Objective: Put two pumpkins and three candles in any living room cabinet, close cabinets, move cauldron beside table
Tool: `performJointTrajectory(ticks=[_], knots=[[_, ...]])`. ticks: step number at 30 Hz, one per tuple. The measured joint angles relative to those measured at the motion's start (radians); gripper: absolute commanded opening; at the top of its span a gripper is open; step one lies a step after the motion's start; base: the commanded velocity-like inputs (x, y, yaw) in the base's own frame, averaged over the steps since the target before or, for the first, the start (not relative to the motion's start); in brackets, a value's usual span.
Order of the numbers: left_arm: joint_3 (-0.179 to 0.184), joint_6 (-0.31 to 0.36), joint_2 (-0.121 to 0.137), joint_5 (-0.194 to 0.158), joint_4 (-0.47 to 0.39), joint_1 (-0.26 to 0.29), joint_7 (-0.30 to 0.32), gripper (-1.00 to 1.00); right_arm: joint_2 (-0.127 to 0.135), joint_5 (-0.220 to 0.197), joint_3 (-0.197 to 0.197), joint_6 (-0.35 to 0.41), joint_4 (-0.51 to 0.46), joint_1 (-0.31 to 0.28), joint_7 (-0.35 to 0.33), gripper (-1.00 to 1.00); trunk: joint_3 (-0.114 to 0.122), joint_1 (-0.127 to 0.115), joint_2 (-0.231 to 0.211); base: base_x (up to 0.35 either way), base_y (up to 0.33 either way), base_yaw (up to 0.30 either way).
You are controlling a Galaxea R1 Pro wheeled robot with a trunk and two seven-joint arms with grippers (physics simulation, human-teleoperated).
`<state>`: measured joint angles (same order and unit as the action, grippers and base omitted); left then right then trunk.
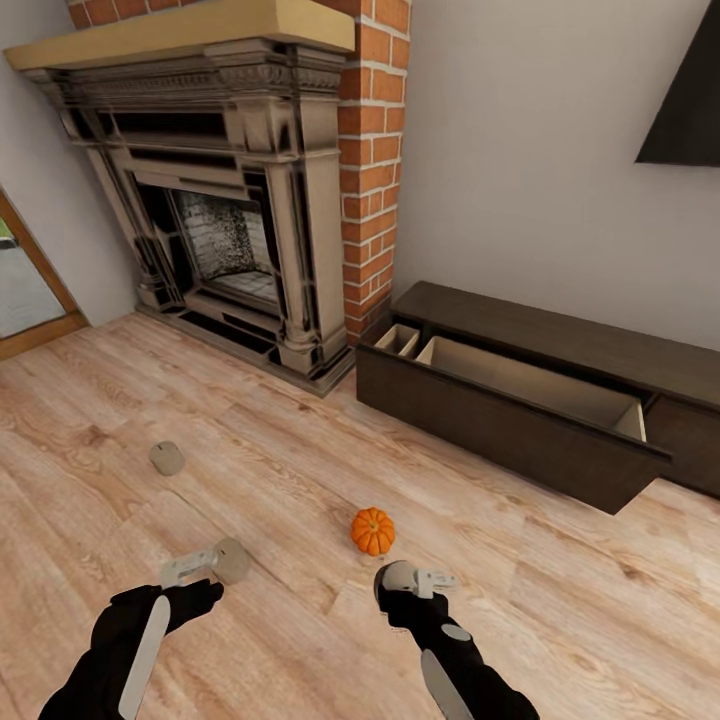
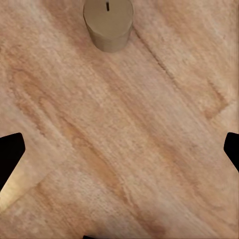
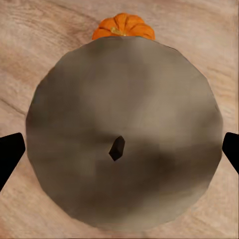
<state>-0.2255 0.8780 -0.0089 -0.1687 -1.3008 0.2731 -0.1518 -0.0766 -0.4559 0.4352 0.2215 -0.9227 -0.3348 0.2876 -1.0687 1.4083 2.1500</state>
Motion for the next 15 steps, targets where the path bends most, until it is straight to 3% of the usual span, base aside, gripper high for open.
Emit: performJointTrajectory(ticks=[4, 15], knots=[[0.000, 0.000, 0.001, 0.000, 0.000, 0.000, 0.000, 1.00, 0.000, -0.009, 0.000, 0.005, -0.050, 0.000, 0.003, -1.00, 0.000, 0.000, 0.000, 0.051, 0.030, 0.000], [0.001, -0.001, 0.002, 0.000, 0.000, 0.000, 0.000, 1.00, -0.003, -0.015, 0.000, 0.007, -0.060, 0.000, 0.003, -1.00, 0.000, 0.000, 0.000, 0.194, 0.119, 0.000]])
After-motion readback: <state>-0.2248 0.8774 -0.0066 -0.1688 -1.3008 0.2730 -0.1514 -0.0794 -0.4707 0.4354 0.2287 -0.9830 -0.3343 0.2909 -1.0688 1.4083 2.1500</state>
